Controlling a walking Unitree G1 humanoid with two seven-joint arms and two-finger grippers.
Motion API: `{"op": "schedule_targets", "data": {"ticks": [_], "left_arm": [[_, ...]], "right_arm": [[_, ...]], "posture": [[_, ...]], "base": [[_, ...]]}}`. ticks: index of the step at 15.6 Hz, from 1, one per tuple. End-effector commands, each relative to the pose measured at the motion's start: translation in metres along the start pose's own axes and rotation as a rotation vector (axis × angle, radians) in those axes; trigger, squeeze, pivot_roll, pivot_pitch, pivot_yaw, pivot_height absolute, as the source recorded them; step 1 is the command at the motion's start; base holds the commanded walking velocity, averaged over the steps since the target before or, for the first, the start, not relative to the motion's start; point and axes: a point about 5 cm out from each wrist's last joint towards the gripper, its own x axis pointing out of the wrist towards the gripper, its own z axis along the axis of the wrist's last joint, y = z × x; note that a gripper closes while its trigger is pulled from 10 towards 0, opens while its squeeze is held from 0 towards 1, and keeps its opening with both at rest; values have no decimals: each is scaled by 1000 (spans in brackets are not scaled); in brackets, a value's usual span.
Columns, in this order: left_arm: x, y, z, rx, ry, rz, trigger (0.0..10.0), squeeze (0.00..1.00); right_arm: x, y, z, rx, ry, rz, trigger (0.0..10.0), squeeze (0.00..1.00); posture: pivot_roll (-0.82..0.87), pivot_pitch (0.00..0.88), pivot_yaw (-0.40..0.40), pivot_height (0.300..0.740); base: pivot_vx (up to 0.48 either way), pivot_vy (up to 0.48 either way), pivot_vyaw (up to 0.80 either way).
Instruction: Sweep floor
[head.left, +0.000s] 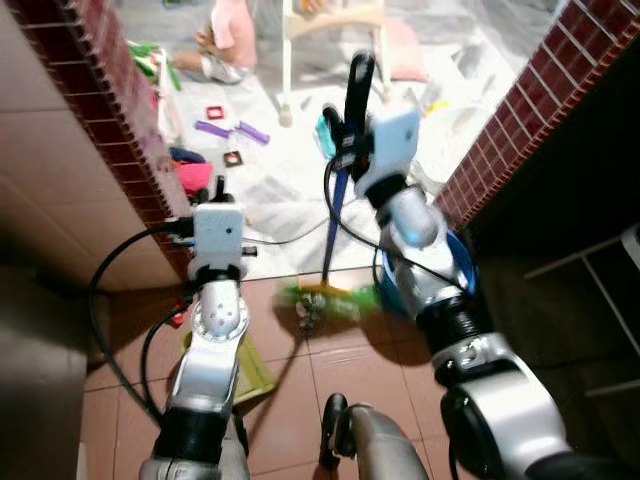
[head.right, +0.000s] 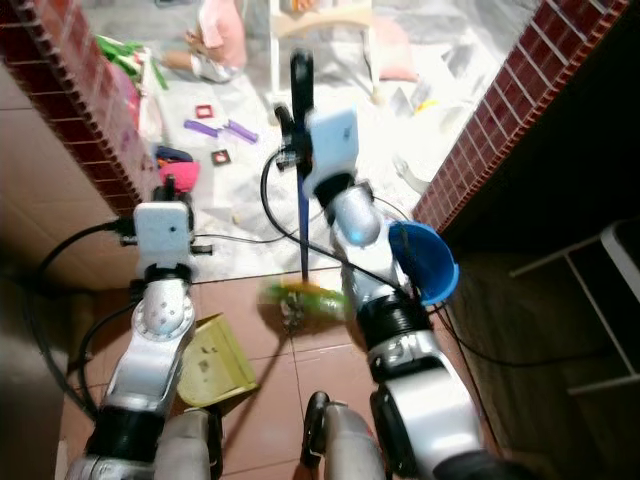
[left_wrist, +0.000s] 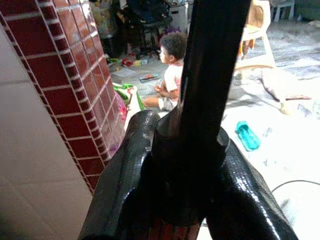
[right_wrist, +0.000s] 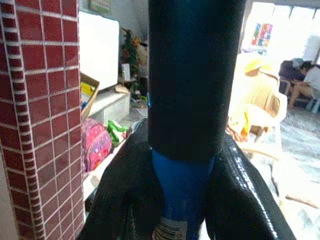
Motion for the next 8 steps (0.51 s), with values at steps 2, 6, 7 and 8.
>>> {"op": "schedule_targets", "data": {"ticks": [2,6,7,8], "left_arm": [[-8,-29,-29,-183,172,-100,10000,0],[0,-53,-43,-352,269,-193,10000,0],[0,-57,-47,-364,302,-203,10000,0],[0,-60,-49,-367,318,-206,10000,0]], "right_arm": [[-3,2,1,-53,-39,-29,10000,0],[-8,-11,-11,-85,14,-195,10000,0],[-9,-17,-12,-107,34,-241,10000,0],[-10,-23,-15,-121,57,-276,10000,0]], "posture": [[-46,148,-111,740],[-89,123,-92,740],[-104,123,-96,740],[-110,121,-99,740]], "base": [[0,0,0],[0,0,0],[0,0,0],[0,0,0]]}}
